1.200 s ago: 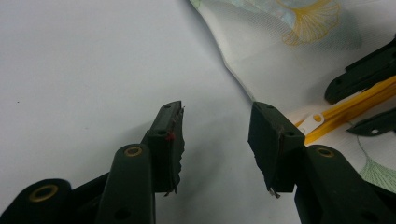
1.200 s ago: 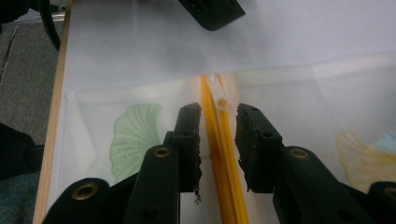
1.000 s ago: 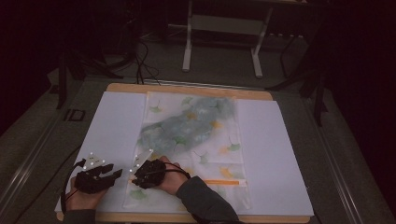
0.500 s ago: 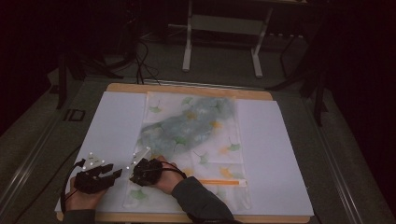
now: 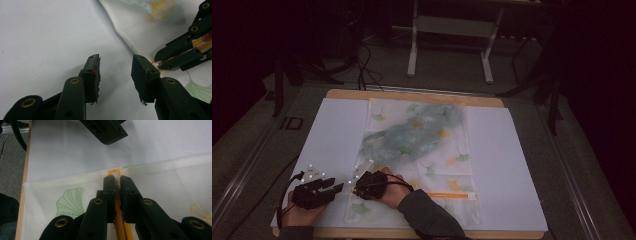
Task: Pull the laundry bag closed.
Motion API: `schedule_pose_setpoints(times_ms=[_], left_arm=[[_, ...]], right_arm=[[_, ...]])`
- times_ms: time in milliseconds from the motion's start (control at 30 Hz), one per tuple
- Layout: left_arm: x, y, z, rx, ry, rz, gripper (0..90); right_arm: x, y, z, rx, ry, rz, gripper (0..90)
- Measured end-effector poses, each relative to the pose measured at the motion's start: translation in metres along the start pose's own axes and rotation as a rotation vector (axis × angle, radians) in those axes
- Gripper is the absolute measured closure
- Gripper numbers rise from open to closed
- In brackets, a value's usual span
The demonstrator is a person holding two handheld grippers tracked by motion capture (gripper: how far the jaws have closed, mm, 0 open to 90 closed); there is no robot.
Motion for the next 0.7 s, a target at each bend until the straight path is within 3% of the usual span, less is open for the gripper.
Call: schedule_pose_setpoints(times_ms=[233, 500, 700], left_arm=[[-0.003, -0.001, -0.001, 0.003, -0.015, -0.008, 58.1], [-0.013, -0.004, -0.004, 0.008, -0.077, -0.037, 55.8], [-0.024, -0.006, -0.003, 0.024, -0.127, -0.023, 55.2]], right_arm=[[0.0, 0.001, -0.002, -0.006, -0.005, -0.007, 83.5], [0.0, 0.0, -0.006, -0.007, -0.011, -0.013, 83.5], [0.0, 0.0, -0.007, -0.011, -0.013, -0.023, 83.7]])
Point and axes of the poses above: each handheld gripper's, and its own axes: z roughly forward along the jaws, y roughly out of its top, x roughly to its left, the point moved 6 cm from there along z, roughly forward along the jaws, and after that the axes turned 12 degrees about -x, right-handed, at the moved point
